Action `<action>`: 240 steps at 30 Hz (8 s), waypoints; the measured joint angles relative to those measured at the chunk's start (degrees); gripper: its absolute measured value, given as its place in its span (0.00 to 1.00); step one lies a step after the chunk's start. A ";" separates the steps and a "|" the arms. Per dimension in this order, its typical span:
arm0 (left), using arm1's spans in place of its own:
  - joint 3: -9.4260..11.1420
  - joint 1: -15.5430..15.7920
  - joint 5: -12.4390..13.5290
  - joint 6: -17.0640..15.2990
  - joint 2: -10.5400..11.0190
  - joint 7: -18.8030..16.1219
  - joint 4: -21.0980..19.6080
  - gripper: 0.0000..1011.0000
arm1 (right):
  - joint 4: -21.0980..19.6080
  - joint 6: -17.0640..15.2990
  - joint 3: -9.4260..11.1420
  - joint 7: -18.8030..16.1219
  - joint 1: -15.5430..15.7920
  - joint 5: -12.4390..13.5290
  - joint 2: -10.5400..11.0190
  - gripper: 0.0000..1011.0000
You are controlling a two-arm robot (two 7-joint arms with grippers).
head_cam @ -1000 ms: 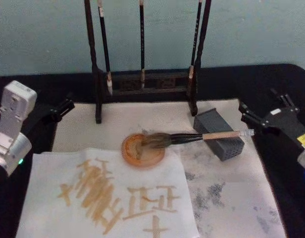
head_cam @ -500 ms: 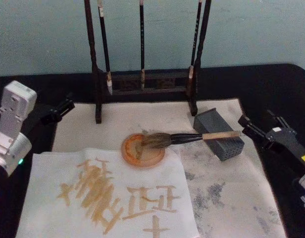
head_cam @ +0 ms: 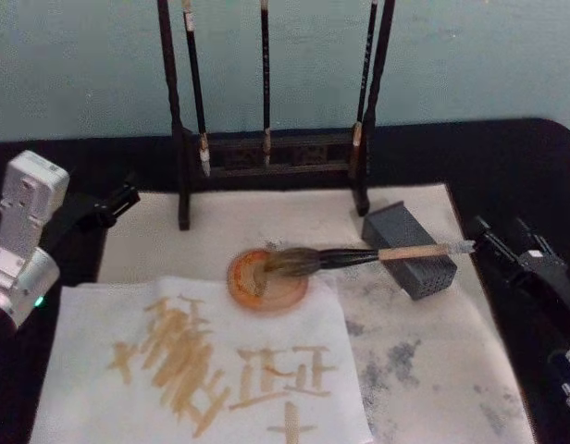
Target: Pick up the brush from the inkstone, write on the paper, then place the brush back to its original position.
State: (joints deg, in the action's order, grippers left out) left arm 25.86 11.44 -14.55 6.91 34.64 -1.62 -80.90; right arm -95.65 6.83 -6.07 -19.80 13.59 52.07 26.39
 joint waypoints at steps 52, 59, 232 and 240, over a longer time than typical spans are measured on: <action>0.00 -0.01 0.00 0.00 0.00 0.00 0.00 0.99 | 12.92 -6.48 -3.72 -1.61 -7.60 19.14 -1.54 1.00; 0.00 0.00 0.00 0.00 0.00 0.00 0.00 0.99 | 14.05 -6.67 -5.11 -2.11 -8.91 20.27 -1.43 1.00; 0.00 0.00 0.00 0.00 0.00 0.00 0.00 0.99 | -14.16 -14.33 -21.69 -5.54 -19.45 -5.26 13.83 0.17; 0.00 0.00 0.00 0.00 0.00 0.00 0.00 0.99 | -13.01 -15.62 -22.38 -6.35 -19.86 -5.20 13.21 0.17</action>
State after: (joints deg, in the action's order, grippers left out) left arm 25.86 11.43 -14.55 6.91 34.65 -1.62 -80.90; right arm -108.66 -8.80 -28.45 -26.14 -6.27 46.88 39.60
